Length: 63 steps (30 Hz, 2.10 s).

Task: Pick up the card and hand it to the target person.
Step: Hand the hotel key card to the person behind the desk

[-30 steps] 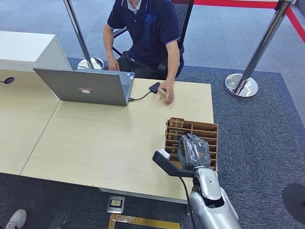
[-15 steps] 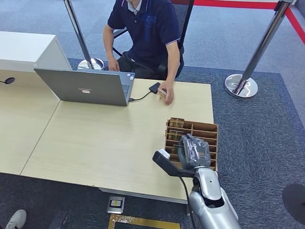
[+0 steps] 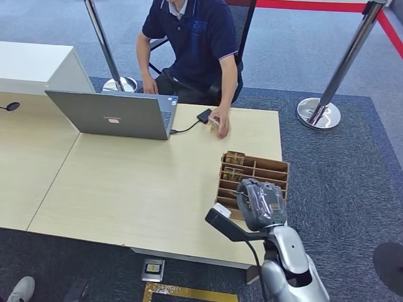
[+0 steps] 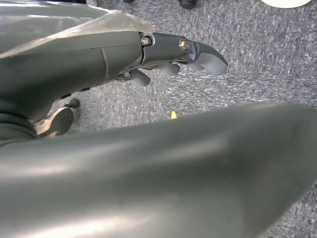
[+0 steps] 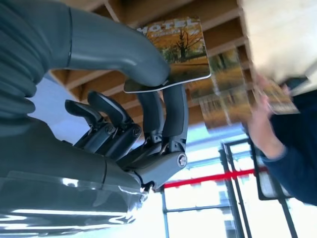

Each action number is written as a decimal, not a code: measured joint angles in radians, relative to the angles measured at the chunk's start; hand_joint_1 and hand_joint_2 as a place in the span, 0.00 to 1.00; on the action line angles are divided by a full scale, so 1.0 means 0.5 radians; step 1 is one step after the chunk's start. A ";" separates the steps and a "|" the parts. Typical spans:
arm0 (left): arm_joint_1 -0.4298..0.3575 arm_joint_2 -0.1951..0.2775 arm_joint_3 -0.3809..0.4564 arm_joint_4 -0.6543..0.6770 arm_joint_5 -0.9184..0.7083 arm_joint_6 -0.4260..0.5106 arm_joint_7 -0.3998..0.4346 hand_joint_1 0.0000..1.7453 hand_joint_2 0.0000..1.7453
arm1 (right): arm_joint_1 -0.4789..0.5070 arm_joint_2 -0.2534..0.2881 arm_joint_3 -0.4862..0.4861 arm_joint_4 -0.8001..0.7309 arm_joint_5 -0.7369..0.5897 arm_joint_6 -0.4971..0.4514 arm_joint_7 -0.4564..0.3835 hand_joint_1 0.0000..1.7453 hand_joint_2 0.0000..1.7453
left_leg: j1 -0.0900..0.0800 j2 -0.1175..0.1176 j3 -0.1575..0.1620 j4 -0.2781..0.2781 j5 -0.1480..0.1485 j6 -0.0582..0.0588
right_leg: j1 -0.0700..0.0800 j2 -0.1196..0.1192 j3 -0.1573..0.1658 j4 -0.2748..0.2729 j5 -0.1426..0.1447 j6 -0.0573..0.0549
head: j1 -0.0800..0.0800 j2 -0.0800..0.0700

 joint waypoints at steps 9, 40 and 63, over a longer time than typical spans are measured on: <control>0.014 0.002 0.000 0.000 0.035 0.000 -0.025 0.00 0.00 | -0.015 -0.100 0.086 -0.495 -0.002 0.024 -0.061 1.00 1.00 | 0.000 0.000 0.001 0.000 0.000 0.000 | 0.000 0.000 0.001 0.000 0.000 0.000 | 0.000 0.000; -0.086 -0.009 -0.059 0.011 -0.098 -0.042 0.081 0.00 0.00 | -1.338 0.353 0.094 1.369 0.026 -0.701 0.055 1.00 1.00 | 0.000 0.003 0.001 0.001 0.012 -0.005 | 0.000 0.000 -0.001 0.006 0.010 -0.005 | 0.000 0.000; -0.025 -0.032 -0.049 0.029 0.033 0.039 0.076 0.00 0.00 | -1.306 0.534 -0.046 1.427 -0.302 -1.104 -0.190 0.00 1.00 | 0.000 0.003 -0.001 0.001 0.012 -0.005 | 0.000 0.000 -0.004 0.006 0.010 -0.005 | 0.000 0.000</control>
